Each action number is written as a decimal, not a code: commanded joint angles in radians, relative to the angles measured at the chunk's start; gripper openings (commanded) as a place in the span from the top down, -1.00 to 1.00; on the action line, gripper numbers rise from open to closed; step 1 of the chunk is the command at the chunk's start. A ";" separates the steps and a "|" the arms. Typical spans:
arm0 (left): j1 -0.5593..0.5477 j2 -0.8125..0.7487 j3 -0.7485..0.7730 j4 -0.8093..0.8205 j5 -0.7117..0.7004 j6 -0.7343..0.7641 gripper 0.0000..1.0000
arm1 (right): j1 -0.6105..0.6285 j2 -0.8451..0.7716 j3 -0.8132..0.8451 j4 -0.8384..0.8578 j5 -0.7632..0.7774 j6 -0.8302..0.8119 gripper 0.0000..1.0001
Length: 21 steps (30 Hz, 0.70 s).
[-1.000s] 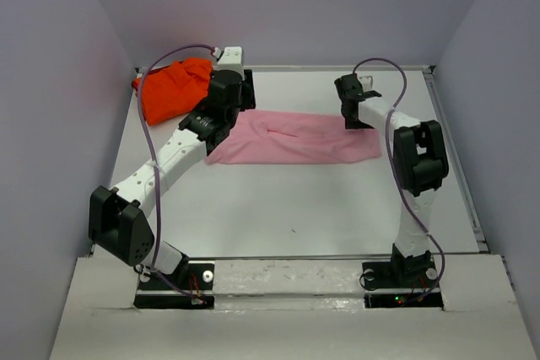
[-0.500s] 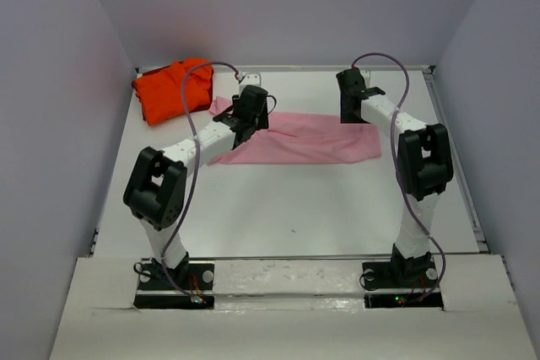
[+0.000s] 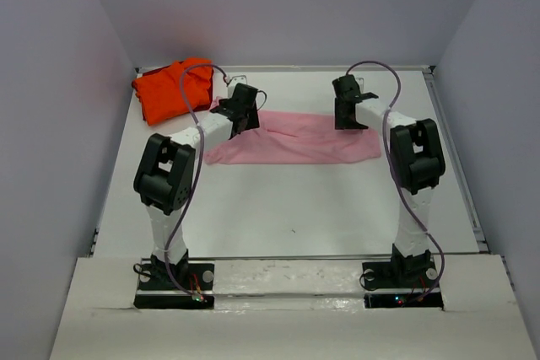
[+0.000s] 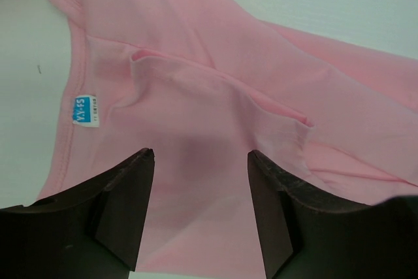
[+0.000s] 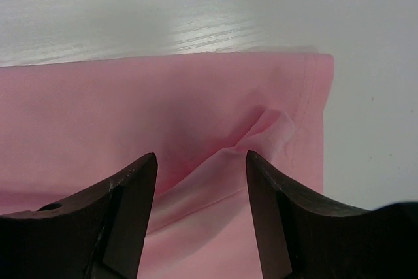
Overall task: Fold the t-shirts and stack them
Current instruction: Rotate the rectangle-folded T-shirt at the center of the board.
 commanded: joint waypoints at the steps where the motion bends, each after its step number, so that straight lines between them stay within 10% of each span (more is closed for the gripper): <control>1: 0.018 0.002 0.053 0.006 -0.022 0.007 -0.40 | 0.007 0.030 0.002 0.045 -0.030 0.015 -0.25; 21: 0.097 0.195 0.167 -0.104 0.125 0.001 -0.50 | 0.007 -0.106 -0.232 0.094 -0.226 0.121 -0.16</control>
